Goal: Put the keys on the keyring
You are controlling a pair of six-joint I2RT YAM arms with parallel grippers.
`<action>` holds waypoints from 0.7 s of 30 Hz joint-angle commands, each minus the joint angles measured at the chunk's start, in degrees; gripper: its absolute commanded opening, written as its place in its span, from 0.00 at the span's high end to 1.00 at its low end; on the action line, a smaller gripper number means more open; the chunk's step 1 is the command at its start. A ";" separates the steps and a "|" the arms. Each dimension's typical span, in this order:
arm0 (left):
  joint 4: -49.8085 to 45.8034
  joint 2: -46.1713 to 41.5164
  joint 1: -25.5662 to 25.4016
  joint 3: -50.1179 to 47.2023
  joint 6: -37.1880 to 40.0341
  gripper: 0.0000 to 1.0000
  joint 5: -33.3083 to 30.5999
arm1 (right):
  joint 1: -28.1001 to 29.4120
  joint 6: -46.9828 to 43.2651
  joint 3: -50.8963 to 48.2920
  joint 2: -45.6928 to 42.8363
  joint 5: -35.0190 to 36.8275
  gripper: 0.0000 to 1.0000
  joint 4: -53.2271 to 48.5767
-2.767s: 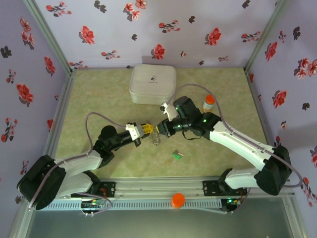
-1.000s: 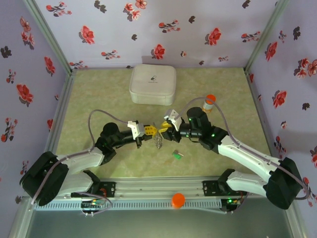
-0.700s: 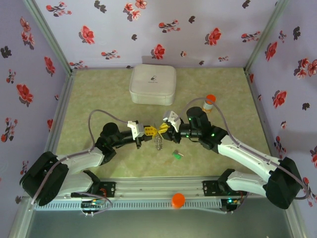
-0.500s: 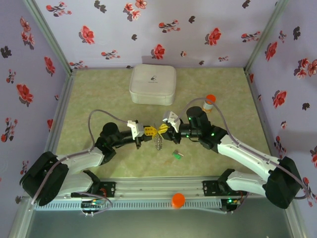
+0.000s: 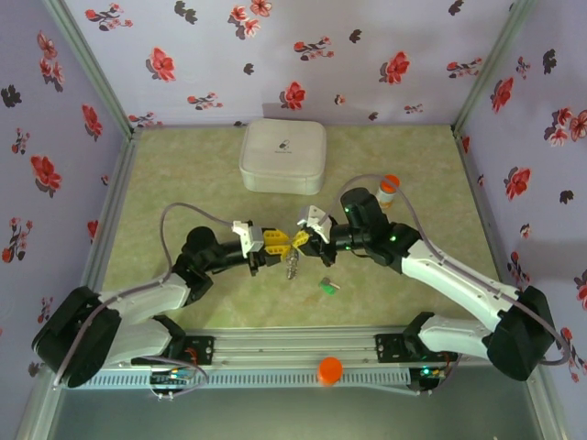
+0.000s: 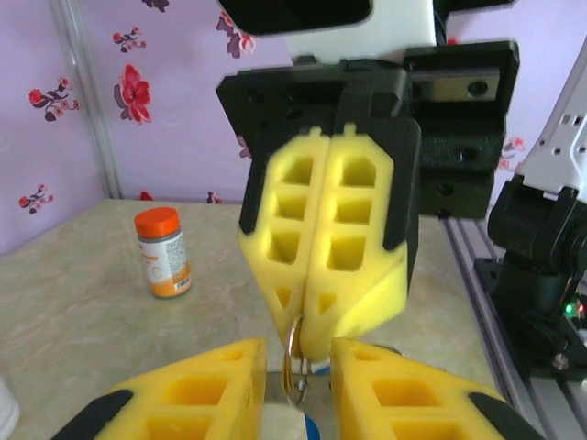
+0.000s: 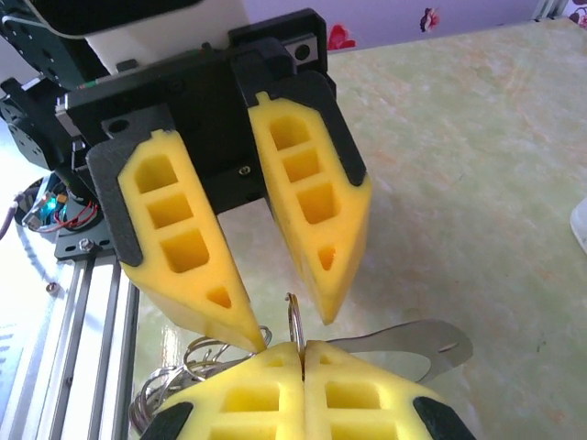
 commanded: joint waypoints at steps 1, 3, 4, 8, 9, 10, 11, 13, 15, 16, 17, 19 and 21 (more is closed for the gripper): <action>-13.77 -4.38 -0.17 3.12 6.55 0.73 -1.48 | 1.29 -6.37 5.51 1.28 4.01 1.00 -9.75; -19.62 -5.65 -0.05 4.79 9.22 0.73 -1.56 | 2.09 -8.46 8.42 3.03 6.08 1.00 -14.36; -21.42 -6.14 -0.10 5.27 10.25 0.73 -1.77 | 2.45 -8.93 9.50 3.77 6.87 1.00 -15.70; -25.37 -6.39 -0.09 6.87 13.00 0.74 -2.28 | 4.65 -12.13 13.32 6.27 10.23 1.00 -20.00; -26.11 -6.18 -0.09 7.29 13.48 0.74 -2.26 | 5.01 -12.62 14.20 6.80 10.76 1.00 -20.88; -26.83 -6.04 -0.10 7.66 13.96 0.74 -2.28 | 5.17 -12.95 14.96 7.31 10.79 1.00 -21.29; -27.31 -5.95 -0.16 7.84 14.24 0.75 -2.28 | 5.24 -13.03 15.37 7.50 10.75 1.00 -21.43; -27.72 -5.99 -0.09 7.89 15.04 0.76 -2.35 | 5.59 -13.39 15.94 7.49 10.64 1.00 -21.44; -28.32 -6.22 0.01 7.87 15.54 0.75 -2.46 | 5.60 -13.49 16.20 7.46 10.31 1.00 -21.35; -28.86 -6.26 0.00 7.93 15.74 0.75 -2.43 | 5.68 -13.51 16.20 7.31 10.23 1.00 -21.18; -29.23 -6.30 0.00 8.01 15.74 0.76 -2.46 | 5.69 -13.44 16.08 7.17 10.11 1.00 -21.02; -30.04 -5.98 0.00 8.28 15.81 0.75 -2.06 | 5.83 -13.40 16.06 7.17 9.74 1.00 -20.82; -30.32 -5.32 0.00 8.81 15.81 0.76 -1.18 | 6.11 -13.31 15.97 7.23 9.49 1.00 -20.45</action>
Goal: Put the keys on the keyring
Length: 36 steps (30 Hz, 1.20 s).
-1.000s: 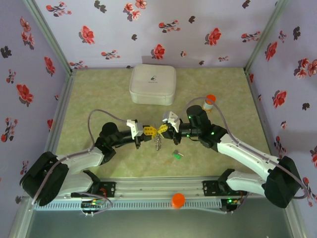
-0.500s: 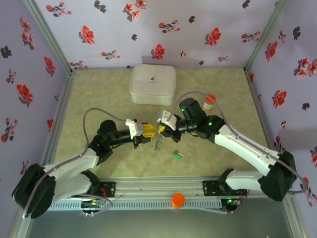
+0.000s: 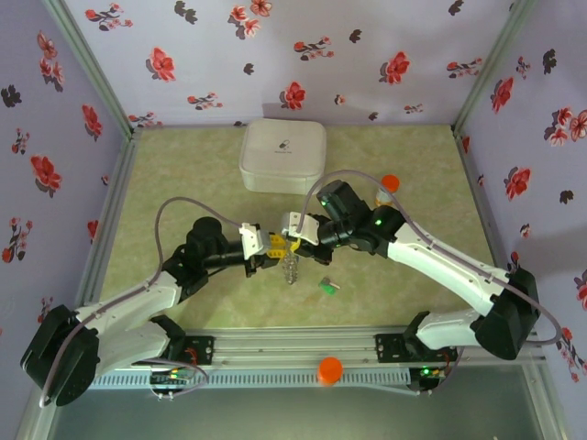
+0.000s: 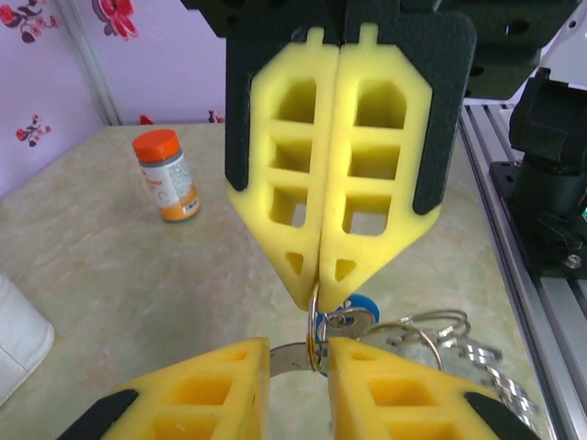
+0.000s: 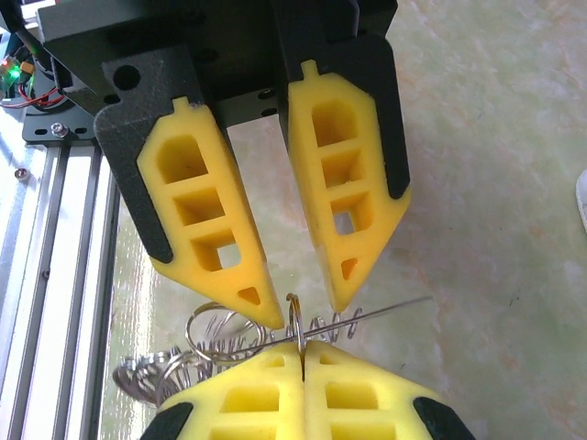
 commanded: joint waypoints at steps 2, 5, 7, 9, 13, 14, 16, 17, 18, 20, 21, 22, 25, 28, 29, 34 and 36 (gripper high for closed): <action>-0.65 0.87 -0.03 2.29 1.34 0.79 1.22 | 0.95 -1.05 2.20 -0.15 -0.36 1.00 0.21; 0.66 1.08 -0.01 2.46 1.26 0.83 1.19 | 1.48 -1.09 2.29 0.23 0.28 1.00 0.06; 1.25 1.18 0.00 2.46 0.98 0.85 1.23 | 1.75 -1.22 2.09 0.34 0.55 1.00 0.07; 1.30 1.31 -0.01 2.54 0.96 0.88 1.43 | 1.81 -1.12 1.83 0.26 0.37 1.00 0.29; 3.45 1.43 0.00 1.64 0.42 1.00 1.41 | 0.83 3.01 0.60 -0.75 -1.08 1.00 3.45; 4.67 1.38 -0.01 1.20 0.21 1.00 1.24 | -0.19 4.53 -0.09 -1.31 -2.38 0.98 4.91; 7.09 1.31 -0.01 0.13 -0.41 1.00 0.58 | -2.26 7.38 -2.38 -3.02 -4.17 0.83 8.63; 8.74 1.42 0.00 -0.34 -1.02 1.00 0.33 | -3.14 8.06 -3.79 -4.20 -5.27 0.77 10.46; 10.54 1.60 -0.01 -0.97 -1.88 1.00 0.23 | -4.02 8.65 -5.38 -5.49 -6.50 0.71 12.48; 14.96 2.46 0.00 -2.00 -4.24 1.00 0.36 | -5.05 9.70 -8.13 -7.40 -8.65 0.64 15.50; 17.57 3.16 0.00 -2.54 -5.48 1.00 0.62 | -5.50 10.69 -9.38 -8.14 -9.46 0.62 17.12; 19.18 3.81 0.00 -2.81 -6.26 1.00 0.95 | -5.87 11.93 -10.21 -8.60 -9.96 0.62 18.26; 22.30 5.27 0.00 -3.40 -7.80 1.00 1.87 | -6.32 14.69 -11.96 -9.17 -10.33 0.62 20.21; 26.48 6.33 -0.01 -4.43 -9.28 1.00 2.26 | -6.35 16.51 -13.42 -9.53 -9.22 0.63 22.03; 27.45 6.54 0.00 -4.57 -9.72 1.00 2.48 | -6.29 16.75 -13.89 -9.61 -9.19 0.63 22.55; 29.15 7.12 0.01 -4.84 -10.78 1.00 3.27 | -6.28 17.70 -14.71 -8.66 -8.58 0.67 24.09; 29.25 7.23 0.00 -4.84 -10.97 1.00 3.83 | -6.28 17.82 -14.09 -8.04 -8.94 0.68 23.94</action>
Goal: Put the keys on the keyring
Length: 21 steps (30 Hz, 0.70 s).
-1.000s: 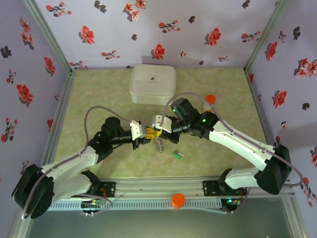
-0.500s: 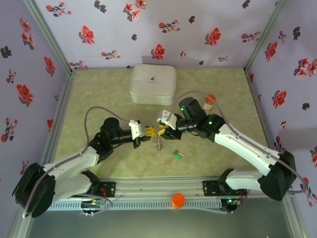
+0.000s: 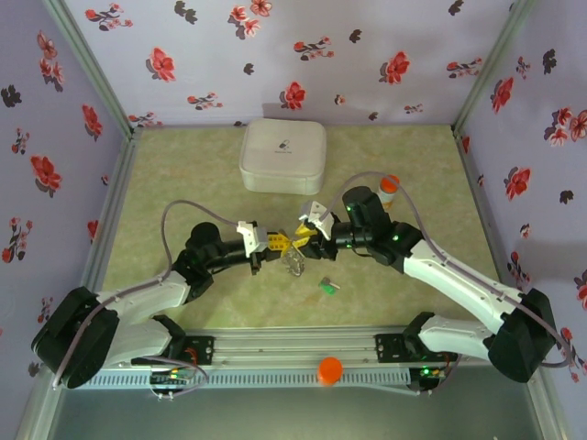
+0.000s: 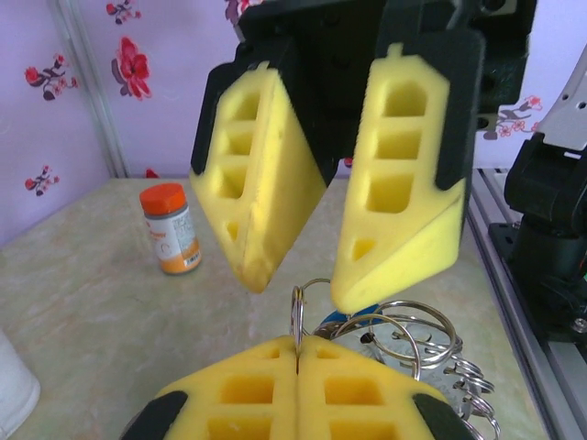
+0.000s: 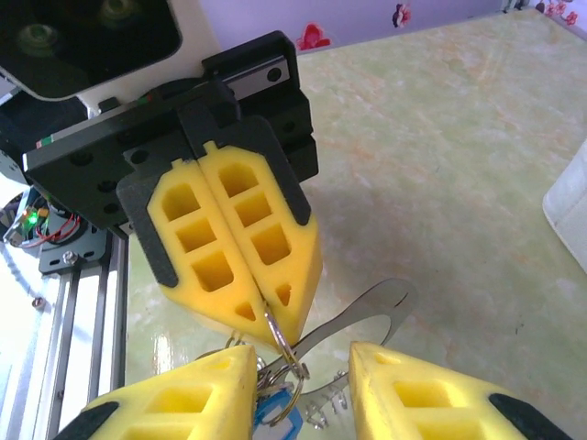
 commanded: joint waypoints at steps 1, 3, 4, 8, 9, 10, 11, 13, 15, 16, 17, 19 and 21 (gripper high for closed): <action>5.49 0.36 -0.04 -0.25 -1.85 1.00 1.93 | -0.25 1.79 0.15 0.69 -1.42 0.69 2.41; 5.63 0.36 -0.03 -0.32 -1.98 1.00 2.00 | -0.25 1.72 0.25 1.15 -2.14 0.73 2.32; 5.83 0.44 -0.05 -0.36 -2.13 1.00 2.00 | -0.30 1.66 0.20 1.27 -2.29 0.76 2.39; 6.87 0.87 -0.05 -0.36 -2.46 1.00 2.00 | -0.29 1.33 0.18 1.69 -3.26 0.83 2.28; 7.10 0.93 -0.03 -0.36 -2.48 1.00 1.96 | -0.25 1.17 0.26 1.81 -3.54 0.88 2.23; 7.24 1.05 -0.03 -0.36 -2.59 1.00 2.00 | -0.25 1.25 0.34 1.82 -3.55 0.93 2.32; 7.25 1.14 -0.03 -0.34 -2.75 1.00 1.92 | -0.26 1.36 0.36 1.67 -3.51 0.98 2.40; 7.16 1.02 -0.03 -0.44 -2.77 0.84 1.03 | -0.25 1.21 0.36 1.22 -3.01 1.00 2.59; 5.02 0.27 -0.03 -0.47 -1.47 0.82 -0.19 | -0.26 0.47 0.84 0.72 -2.19 1.00 1.51; 2.90 -0.35 -0.03 -0.21 -0.50 0.82 -0.56 | -0.16 -0.12 1.35 0.63 -1.78 1.00 0.41; 0.03 -1.14 -0.03 0.24 0.65 0.82 -0.80 | 0.04 -1.04 2.13 0.65 -1.05 1.00 -1.26; -6.59 -2.67 -0.03 1.58 3.46 0.82 -0.81 | 0.80 -3.66 3.89 0.93 1.19 1.00 -5.27; -12.60 -4.05 -0.11 3.14 6.18 0.82 -1.11 | 1.92 -6.56 5.81 1.62 4.04 1.00 -9.34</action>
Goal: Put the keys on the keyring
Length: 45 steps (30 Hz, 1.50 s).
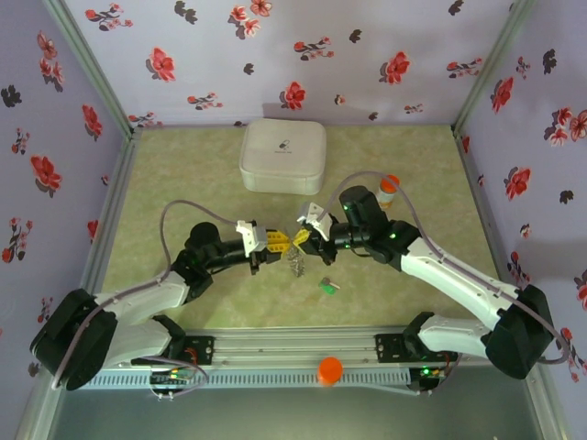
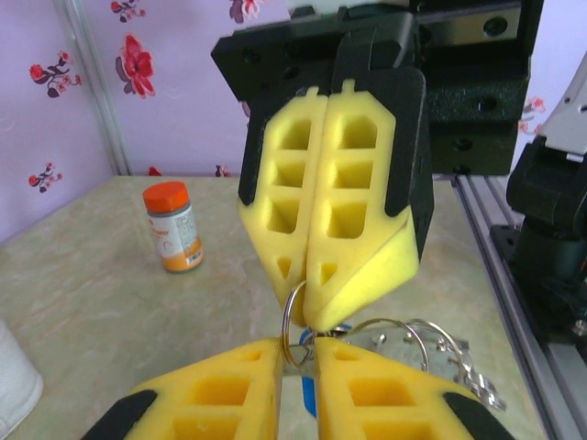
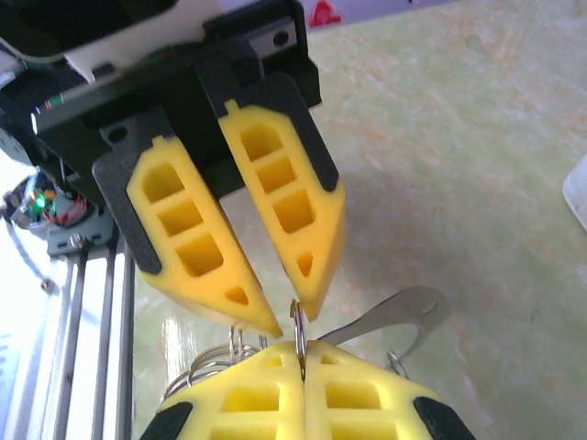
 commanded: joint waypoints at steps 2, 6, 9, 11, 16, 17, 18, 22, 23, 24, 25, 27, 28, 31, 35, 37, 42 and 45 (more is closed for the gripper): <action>-13.12 -3.18 -0.20 4.00 7.32 0.80 -0.79 | 2.25 -6.77 6.11 0.93 5.78 1.00 -8.39; -16.67 -4.07 -0.20 5.22 9.45 0.80 -1.54 | 4.81 -10.51 9.64 2.68 9.69 1.00 -13.09; -16.89 -4.08 -0.21 5.82 9.41 0.80 -1.45 | 6.27 -11.96 11.41 3.62 11.55 1.00 -14.51; -17.27 -4.00 -0.32 6.27 9.53 0.81 -1.28 | 7.02 -12.84 12.57 4.37 12.05 1.00 -15.58; -17.99 -3.69 -0.29 7.08 9.73 0.85 -0.43 | 8.39 -14.41 14.40 5.83 13.69 1.00 -17.82; -18.12 -3.58 -0.31 7.30 9.72 0.85 -0.32 | 8.65 -14.68 14.67 6.18 14.05 1.00 -18.10; -18.21 -3.43 -0.37 7.35 9.73 0.85 -0.22 | 8.89 -14.96 14.76 6.38 14.50 1.00 -18.28; -18.55 -3.29 -0.38 7.75 9.74 0.87 0.48 | 9.71 -14.85 14.79 6.90 14.43 1.00 -17.56; -18.70 -3.30 -0.38 7.85 9.73 0.88 0.64 | 9.78 -14.65 14.59 6.91 14.36 1.00 -17.10; -18.66 -3.29 -0.38 7.88 9.59 0.89 0.74 | 9.78 -14.63 14.33 6.78 14.27 1.00 -16.68; -18.49 -3.29 -0.38 7.81 9.39 0.90 0.98 | 9.80 -14.41 14.16 6.67 14.39 1.00 -16.27; -17.35 -3.43 -0.38 7.42 8.48 0.94 1.35 | 9.79 -13.06 12.92 5.87 15.11 1.00 -14.09; -16.63 -3.55 -0.38 7.10 8.15 0.97 1.40 | 9.76 -12.45 12.21 5.29 15.40 1.00 -12.93; -13.66 -3.86 -0.38 5.59 7.14 1.00 1.32 | 8.93 -9.02 8.40 2.22 16.29 0.78 -7.27; -9.83 -3.67 -0.30 3.73 5.89 1.00 1.30 | 5.56 -1.71 4.34 -1.84 13.43 0.66 -2.64; -7.44 -3.41 -0.36 2.71 5.77 1.00 1.10 | 4.25 2.14 2.63 -3.65 12.81 0.63 -0.85; -1.70 -2.43 -0.29 0.87 5.63 1.00 -0.56 | 3.43 8.91 -2.27 -7.38 10.68 0.63 3.07; 0.22 -1.84 -0.32 0.26 6.02 1.00 -1.61 | 3.44 12.30 -3.85 -7.94 8.97 0.65 5.09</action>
